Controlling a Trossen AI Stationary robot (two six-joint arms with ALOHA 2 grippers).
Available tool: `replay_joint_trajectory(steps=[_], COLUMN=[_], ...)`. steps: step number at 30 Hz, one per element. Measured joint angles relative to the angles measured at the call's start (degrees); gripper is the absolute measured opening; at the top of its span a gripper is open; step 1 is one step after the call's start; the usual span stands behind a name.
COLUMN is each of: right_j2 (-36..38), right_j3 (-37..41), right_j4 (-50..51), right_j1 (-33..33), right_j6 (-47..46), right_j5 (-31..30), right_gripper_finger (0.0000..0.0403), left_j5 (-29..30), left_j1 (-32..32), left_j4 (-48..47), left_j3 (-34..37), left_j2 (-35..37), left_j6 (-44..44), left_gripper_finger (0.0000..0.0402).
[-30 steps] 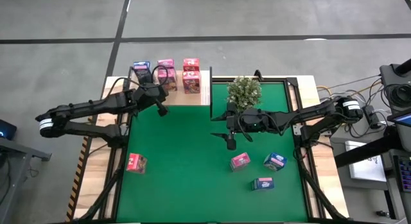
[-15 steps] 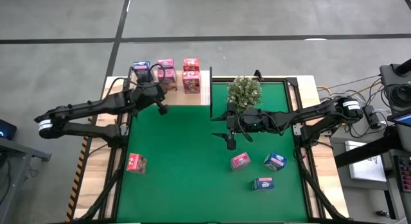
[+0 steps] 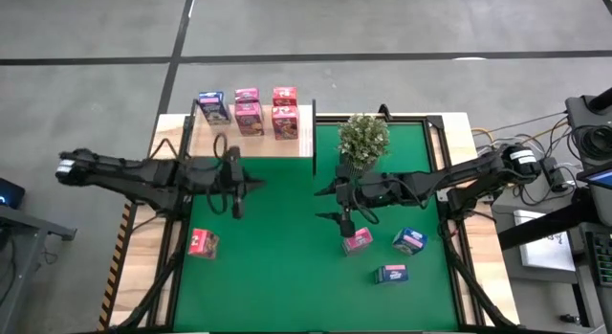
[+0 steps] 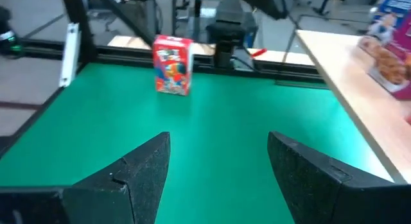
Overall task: Stack cereal on shelf
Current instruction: Put the bottom blue cereal box on the shelf
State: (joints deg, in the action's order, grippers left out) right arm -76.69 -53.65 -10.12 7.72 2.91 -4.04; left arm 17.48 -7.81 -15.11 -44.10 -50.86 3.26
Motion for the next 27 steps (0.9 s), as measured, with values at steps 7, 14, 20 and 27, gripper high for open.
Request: replay_joint_trajectory(steps=[7, 14, 20, 27], right_j2=[-0.07, -0.7, -0.68, -0.68], right_j3=[-8.44, -12.89, -12.9, -12.69], right_j4=[19.63, 30.61, 34.24, 38.84], right_j1=[5.14, 11.06, 14.13, 15.67], right_j6=[-2.27, -7.81, -12.47, -13.86], right_j5=[0.01, -0.48, -0.98, -6.14], right_gripper_finger=[0.0249, 0.0249, 0.0249, 0.0249], left_j5=[1.9, 2.09, 2.1, 2.87], left_j1=[-10.75, -16.95, -18.32, -18.27], left_j4=[3.83, 6.02, 5.73, 5.64], left_j3=[0.04, 0.0, -0.02, -0.07], left_j2=[-3.99, -8.48, -9.39, -9.39], left_j6=[0.14, 1.1, 1.92, 0.07], left_gripper_finger=[0.0005, 0.0005, 0.0005, 0.0005])
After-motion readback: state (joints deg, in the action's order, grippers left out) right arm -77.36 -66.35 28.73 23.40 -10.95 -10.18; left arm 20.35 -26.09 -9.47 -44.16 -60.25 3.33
